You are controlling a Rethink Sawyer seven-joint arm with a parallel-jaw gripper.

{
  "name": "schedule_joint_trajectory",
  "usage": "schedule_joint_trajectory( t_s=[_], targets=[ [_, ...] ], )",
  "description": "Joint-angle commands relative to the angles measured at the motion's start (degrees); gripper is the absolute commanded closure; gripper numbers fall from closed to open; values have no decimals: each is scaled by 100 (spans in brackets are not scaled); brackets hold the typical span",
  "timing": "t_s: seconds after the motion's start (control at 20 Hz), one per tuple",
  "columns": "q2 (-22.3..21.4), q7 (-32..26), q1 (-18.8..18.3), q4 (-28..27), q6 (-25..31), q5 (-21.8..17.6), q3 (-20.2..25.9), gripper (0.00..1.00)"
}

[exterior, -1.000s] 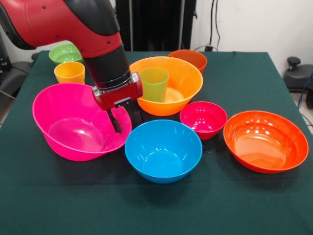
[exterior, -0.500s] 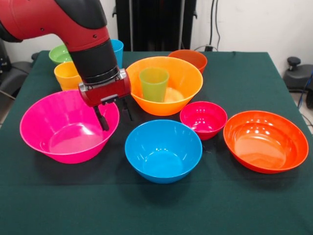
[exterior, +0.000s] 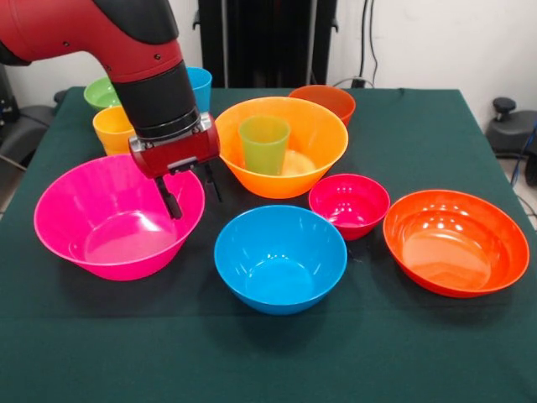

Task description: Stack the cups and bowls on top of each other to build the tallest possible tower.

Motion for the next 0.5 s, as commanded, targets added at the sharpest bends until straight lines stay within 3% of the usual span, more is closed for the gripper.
schedule_joint_trajectory(
  t_s=[0.05, 0.5],
  targets=[
    [-237, -1298, 105, -300, 795, -154, 114, 0],
    [-188, -1153, 209, -408, 712, -227, 93, 0]
  ],
)
